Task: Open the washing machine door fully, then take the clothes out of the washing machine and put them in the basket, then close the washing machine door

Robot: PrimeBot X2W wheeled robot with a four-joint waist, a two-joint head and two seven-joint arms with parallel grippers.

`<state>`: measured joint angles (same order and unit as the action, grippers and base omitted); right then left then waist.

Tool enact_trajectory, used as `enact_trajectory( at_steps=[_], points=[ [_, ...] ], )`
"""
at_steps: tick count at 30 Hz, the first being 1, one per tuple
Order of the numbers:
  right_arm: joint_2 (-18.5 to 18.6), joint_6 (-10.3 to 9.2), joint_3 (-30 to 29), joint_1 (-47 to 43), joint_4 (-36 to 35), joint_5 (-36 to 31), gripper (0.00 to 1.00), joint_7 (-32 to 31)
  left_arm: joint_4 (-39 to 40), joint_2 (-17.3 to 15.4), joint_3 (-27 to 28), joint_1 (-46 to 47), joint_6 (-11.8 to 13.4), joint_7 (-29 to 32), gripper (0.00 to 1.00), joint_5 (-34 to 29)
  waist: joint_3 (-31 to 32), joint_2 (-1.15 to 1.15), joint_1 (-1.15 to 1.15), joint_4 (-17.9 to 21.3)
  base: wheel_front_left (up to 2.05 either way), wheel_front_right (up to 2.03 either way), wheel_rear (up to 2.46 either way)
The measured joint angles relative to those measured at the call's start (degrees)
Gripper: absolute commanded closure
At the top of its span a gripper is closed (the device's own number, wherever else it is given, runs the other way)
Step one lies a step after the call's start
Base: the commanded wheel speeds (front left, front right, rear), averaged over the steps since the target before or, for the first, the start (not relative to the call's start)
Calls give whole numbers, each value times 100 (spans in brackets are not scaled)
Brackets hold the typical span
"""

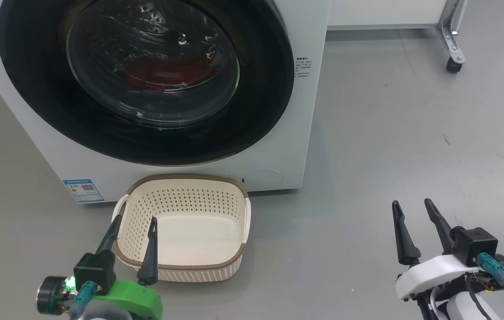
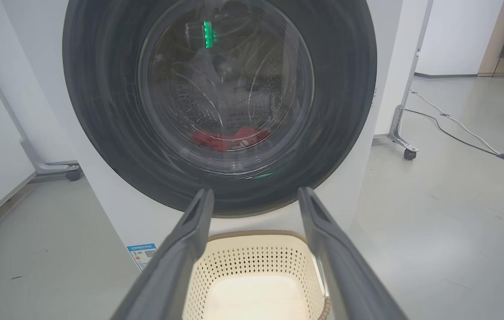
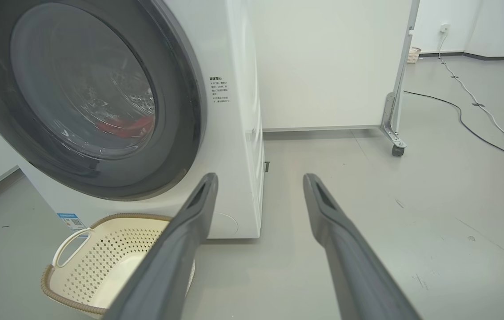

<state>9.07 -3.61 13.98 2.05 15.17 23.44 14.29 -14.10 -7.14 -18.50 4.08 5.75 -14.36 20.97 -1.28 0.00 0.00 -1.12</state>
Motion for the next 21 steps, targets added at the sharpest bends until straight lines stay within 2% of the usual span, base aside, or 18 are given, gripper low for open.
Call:
enact_trajectory(
  at_steps=[8, 9, 10, 11, 21],
  points=[
    [-9, 52, -55, 0, 4, -38, 0, 0, -25, 29, 7, 0, 1, 0, 0, -91, -3, 0, 0, -1, 0, 0, 0],
    [-15, 52, -62, 0, 4, -40, 11, 0, -26, 30, 9, 0, 1, 0, 0, -98, -4, 0, 0, -1, 0, 0, 0],
    [-25, 53, -69, 0, 4, -40, 91, 0, -29, 31, 12, 0, 1, 0, 0, -98, -6, 0, 0, 0, 0, 0, 0],
    [-32, 63, -71, 0, 4, -40, 100, 0, -31, 32, 18, 0, 1, 0, 0, -98, -7, 0, 0, 0, 0, 0, 0],
    [-57, 212, -105, 0, 21, -33, 100, 0, -36, 65, 33, 0, 1, 0, 0, -109, -38, 0, 0, -1, 0, 0, 0]
  ],
)
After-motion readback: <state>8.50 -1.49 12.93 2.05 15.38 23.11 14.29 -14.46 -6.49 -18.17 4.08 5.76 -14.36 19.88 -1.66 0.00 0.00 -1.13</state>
